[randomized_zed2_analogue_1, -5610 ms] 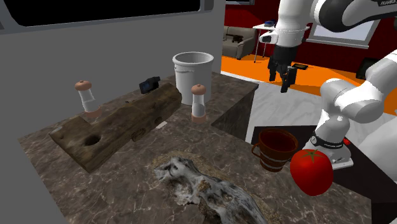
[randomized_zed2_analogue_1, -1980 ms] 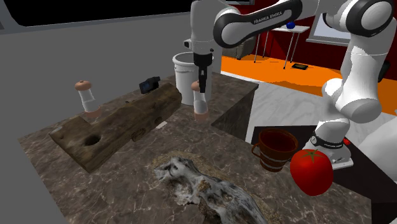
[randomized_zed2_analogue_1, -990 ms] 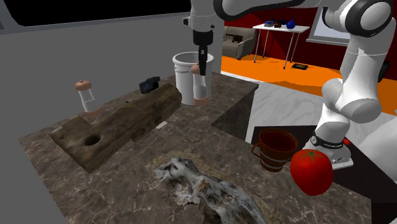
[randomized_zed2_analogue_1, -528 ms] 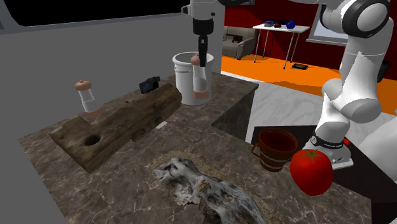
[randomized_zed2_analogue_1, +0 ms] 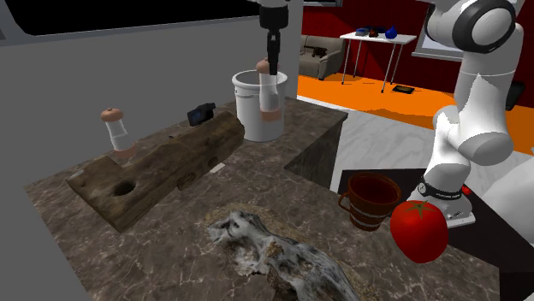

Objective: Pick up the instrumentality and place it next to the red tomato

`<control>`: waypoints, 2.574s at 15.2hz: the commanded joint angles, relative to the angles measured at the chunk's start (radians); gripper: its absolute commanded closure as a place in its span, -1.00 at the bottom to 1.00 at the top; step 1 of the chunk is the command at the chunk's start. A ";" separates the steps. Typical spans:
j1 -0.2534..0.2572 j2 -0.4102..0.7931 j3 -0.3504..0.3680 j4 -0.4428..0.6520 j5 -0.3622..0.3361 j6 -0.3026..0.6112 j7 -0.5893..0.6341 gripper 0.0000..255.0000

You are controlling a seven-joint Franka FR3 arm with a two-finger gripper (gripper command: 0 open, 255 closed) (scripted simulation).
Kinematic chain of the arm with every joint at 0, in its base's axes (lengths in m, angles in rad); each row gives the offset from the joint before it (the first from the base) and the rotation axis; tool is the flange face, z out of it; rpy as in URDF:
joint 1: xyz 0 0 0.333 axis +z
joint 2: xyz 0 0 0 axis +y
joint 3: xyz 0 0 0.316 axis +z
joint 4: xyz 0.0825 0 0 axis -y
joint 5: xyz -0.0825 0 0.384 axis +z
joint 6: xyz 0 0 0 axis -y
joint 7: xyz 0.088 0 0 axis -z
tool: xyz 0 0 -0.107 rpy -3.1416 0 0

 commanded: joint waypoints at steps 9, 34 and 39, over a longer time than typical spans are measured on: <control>0.044 -0.096 0.026 -0.034 -0.008 -0.071 0.058 1.00; 0.246 -0.590 0.322 -0.451 0.124 -0.202 0.557 1.00; 0.278 -0.614 0.405 -0.433 0.175 -0.246 0.678 1.00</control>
